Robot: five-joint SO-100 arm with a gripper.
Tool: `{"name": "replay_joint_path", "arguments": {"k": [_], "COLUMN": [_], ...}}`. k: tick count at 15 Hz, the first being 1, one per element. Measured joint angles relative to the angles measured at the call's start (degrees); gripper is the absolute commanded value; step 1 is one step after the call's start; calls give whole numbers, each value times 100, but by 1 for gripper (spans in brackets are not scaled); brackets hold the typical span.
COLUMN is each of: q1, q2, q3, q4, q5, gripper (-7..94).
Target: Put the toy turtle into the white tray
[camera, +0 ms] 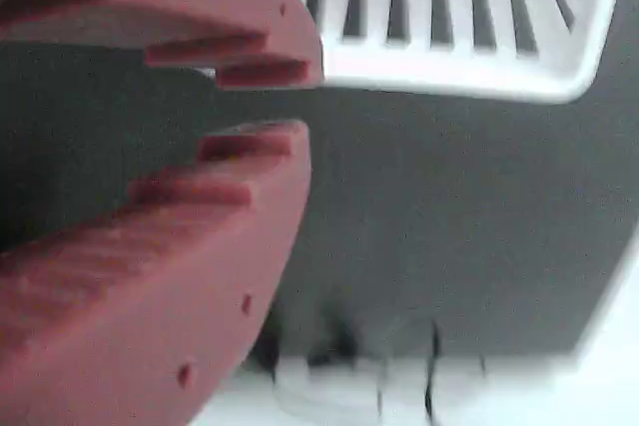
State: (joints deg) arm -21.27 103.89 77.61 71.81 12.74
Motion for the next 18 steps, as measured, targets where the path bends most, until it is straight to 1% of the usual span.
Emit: {"name": "replay_joint_path", "arguments": {"k": [3,6,7,10,12,14,18], "q1": [580,1107,1213,1547,1617,1723,1731], "q2": [1793,3946,4535,5950,6759,7233,7550], "q3": [1767,4403,5142,6680,7427,7866,8358], "q4": [-141,-773,-800,-650,-360,-141,-97], "q5": [-193,-439,-501,-554,-545,-483,-492], "gripper": [0,0,0,0,0,0,0]}}
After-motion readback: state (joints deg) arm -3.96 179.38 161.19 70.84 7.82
